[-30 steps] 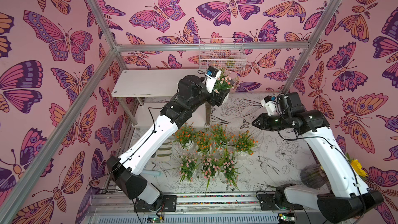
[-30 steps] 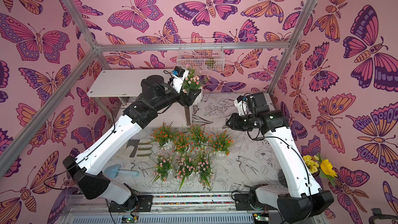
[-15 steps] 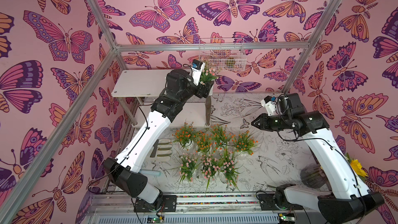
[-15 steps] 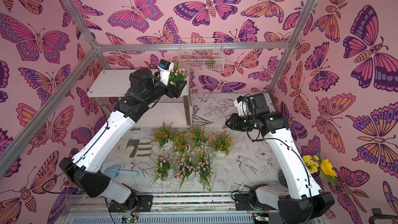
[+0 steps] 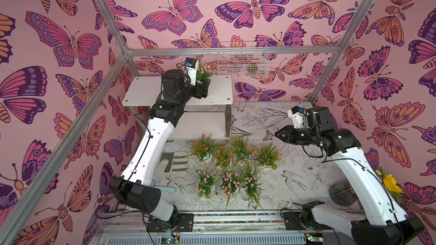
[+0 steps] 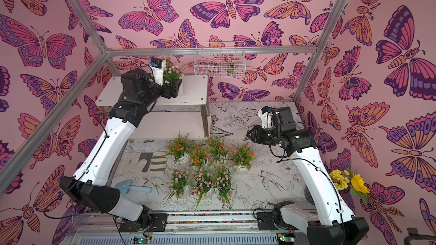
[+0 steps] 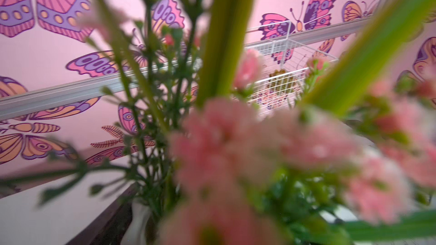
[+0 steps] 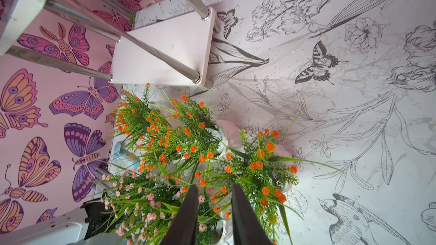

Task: Place the baby's breath potted plants on the rack by color
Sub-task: Place the baby's breath potted plant on the rack.

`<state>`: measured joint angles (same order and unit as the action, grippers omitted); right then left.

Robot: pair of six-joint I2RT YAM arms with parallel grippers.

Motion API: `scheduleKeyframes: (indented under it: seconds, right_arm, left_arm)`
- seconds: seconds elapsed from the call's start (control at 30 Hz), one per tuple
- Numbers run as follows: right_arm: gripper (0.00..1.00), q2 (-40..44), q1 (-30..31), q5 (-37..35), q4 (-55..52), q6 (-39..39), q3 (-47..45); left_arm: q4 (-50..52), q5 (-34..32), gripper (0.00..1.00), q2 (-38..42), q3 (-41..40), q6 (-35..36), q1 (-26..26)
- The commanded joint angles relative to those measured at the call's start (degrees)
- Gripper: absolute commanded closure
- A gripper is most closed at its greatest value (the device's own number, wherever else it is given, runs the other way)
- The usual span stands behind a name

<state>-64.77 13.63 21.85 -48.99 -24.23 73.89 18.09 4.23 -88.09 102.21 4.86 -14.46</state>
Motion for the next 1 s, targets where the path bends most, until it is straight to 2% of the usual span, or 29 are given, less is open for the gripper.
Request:
scheduleKeyframes:
  seconds: [0.0, 0.17, 0.53, 0.97]
  right_arm:
    - [0.73, 1.1, -0.3, -3.4, 4.7, -0.7, -1.4]
    - [0.72, 1.1, -0.3, -4.1, 7.1, 0.3, -3.4]
    - [0.71, -1.7, -0.3, -0.8, 10.6, 1.6, -4.2]
    - [0.71, -4.2, -0.3, -0.3, 12.2, 1.9, -4.9]
  left_arm:
    - [-3.6, -1.6, 0.46, 1.8, 2.6, -1.0, 3.0]
    - [-2.9, -2.9, 0.46, 1.8, 4.2, -1.0, 7.0]
    - [-0.3, -7.7, 0.46, 0.1, 6.5, 0.2, 15.1]
    - [1.4, -1.7, 0.48, -4.3, 11.1, -4.5, 26.8]
